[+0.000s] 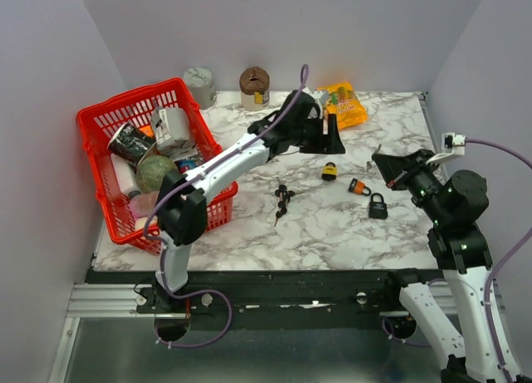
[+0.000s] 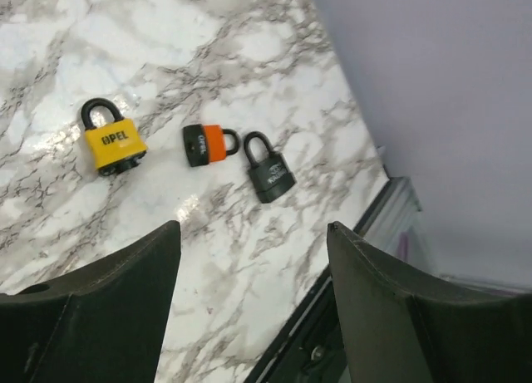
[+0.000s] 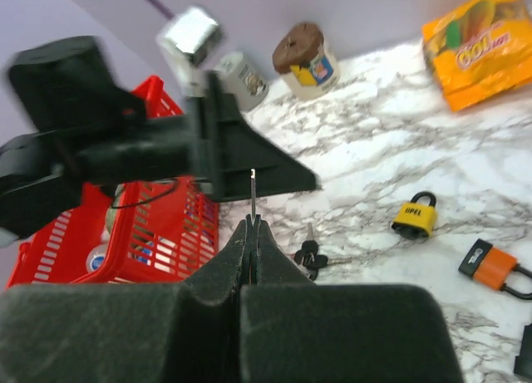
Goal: Unlock with the key
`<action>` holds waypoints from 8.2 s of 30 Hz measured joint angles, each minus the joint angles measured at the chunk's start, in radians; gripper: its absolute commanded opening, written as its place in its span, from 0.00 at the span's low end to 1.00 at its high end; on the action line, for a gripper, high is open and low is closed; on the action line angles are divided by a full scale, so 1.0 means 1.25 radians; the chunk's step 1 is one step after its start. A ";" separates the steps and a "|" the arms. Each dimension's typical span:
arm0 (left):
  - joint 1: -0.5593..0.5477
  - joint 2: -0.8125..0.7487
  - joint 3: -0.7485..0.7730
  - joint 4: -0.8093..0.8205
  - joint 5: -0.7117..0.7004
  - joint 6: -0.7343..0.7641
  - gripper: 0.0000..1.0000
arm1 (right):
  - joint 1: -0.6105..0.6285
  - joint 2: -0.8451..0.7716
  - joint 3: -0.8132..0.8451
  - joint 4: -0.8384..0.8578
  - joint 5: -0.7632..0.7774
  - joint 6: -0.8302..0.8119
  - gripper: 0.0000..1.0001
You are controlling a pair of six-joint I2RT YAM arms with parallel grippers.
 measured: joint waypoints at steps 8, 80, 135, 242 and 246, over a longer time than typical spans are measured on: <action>-0.059 0.302 0.325 -0.286 -0.117 0.077 0.77 | 0.000 -0.068 0.031 -0.084 0.104 -0.038 0.01; -0.004 0.236 0.134 -0.251 -0.160 -0.066 0.00 | 0.022 0.084 0.018 -0.185 -0.124 -0.253 0.01; -0.020 -0.175 -0.176 -0.150 -0.053 -0.202 0.00 | 0.380 0.370 0.163 -0.265 0.085 -0.256 0.01; -0.072 -0.319 -0.287 -0.006 -0.278 -0.255 0.00 | 0.323 0.439 0.284 -0.283 -0.028 -0.009 0.01; -0.078 -0.319 -0.287 -0.005 -0.304 -0.249 0.00 | 0.306 0.448 0.280 -0.271 -0.059 0.017 0.01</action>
